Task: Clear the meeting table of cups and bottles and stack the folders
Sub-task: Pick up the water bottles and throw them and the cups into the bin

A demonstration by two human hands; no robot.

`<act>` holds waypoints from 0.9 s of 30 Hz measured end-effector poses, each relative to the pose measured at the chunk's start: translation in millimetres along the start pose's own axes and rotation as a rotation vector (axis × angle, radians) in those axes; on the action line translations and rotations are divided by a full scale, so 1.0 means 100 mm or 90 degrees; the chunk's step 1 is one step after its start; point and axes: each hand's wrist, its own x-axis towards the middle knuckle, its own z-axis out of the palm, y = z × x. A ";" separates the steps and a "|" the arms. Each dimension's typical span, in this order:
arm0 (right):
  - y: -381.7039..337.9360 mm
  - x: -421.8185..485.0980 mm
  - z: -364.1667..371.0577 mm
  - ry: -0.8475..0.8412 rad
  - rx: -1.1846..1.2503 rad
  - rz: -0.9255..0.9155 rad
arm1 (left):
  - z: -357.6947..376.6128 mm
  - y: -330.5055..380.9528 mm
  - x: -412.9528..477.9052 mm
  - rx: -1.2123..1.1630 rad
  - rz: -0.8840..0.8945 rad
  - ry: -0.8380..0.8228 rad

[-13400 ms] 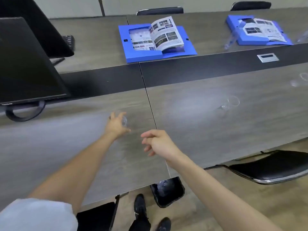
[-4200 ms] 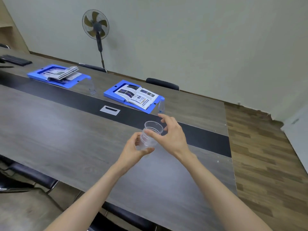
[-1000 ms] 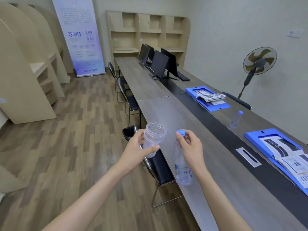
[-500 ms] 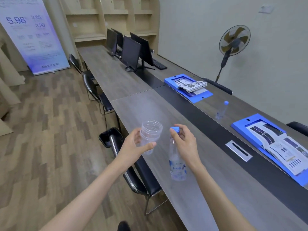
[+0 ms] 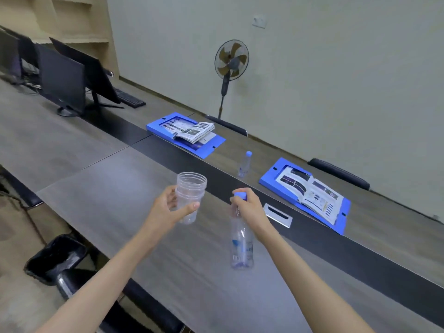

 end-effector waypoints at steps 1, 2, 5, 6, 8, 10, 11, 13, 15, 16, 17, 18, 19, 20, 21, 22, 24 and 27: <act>0.04 0.13 -0.05 0.021 -0.022 0.009 | 0.04 -0.02 0.10 0.003 -0.006 -0.017; 0.07 0.28 -0.10 0.046 -0.042 0.018 | 0.09 -0.04 0.23 0.007 -0.011 -0.031; 0.17 0.81 -0.22 0.104 -0.051 0.045 | 0.22 -0.12 0.66 0.013 -0.021 -0.058; 0.21 1.04 -0.26 0.112 -0.059 0.051 | 0.28 -0.16 0.85 0.016 -0.025 -0.057; 0.25 1.42 -0.30 0.116 -0.093 0.038 | 0.38 -0.17 1.09 0.026 -0.033 -0.058; 0.30 1.88 -0.35 0.114 -0.146 0.020 | 0.50 -0.22 1.37 0.043 -0.039 -0.067; 0.33 2.11 -0.38 0.109 -0.179 0.005 | 0.56 -0.23 1.49 0.055 -0.042 -0.070; 0.44 2.67 -0.43 0.115 -0.242 -0.023 | 0.69 -0.29 1.78 0.082 -0.051 -0.067; 0.56 3.24 -0.47 0.108 -0.310 -0.026 | 0.81 -0.37 2.07 0.095 -0.060 -0.062; 0.62 3.52 -0.49 0.104 -0.335 -0.022 | 0.86 -0.42 2.22 0.096 -0.064 -0.064; 0.67 3.77 -0.52 0.100 -0.359 -0.019 | 0.91 -0.45 2.35 0.099 -0.069 -0.065; 0.70 3.99 -0.55 0.095 -0.383 -0.021 | 0.95 -0.48 2.45 0.101 -0.072 -0.065; 0.73 4.18 -0.57 0.091 -0.404 -0.026 | 0.98 -0.51 2.53 0.103 -0.078 -0.064; 0.75 4.38 -0.58 0.086 -0.418 -0.029 | 1.02 -0.54 2.63 0.104 -0.082 -0.063; 0.78 4.55 -0.58 0.080 -0.431 -0.031 | 1.04 -0.57 2.70 0.105 -0.088 -0.062; 0.80 4.70 -0.57 0.074 -0.443 -0.032 | 1.05 -0.60 2.78 0.107 -0.094 -0.064; 0.85 4.95 -0.52 0.055 -0.475 -0.023 | 1.08 -0.68 2.90 0.107 -0.106 -0.068; 0.94 5.22 -0.45 0.027 -0.548 0.003 | 1.09 -0.79 3.04 0.110 -0.119 -0.058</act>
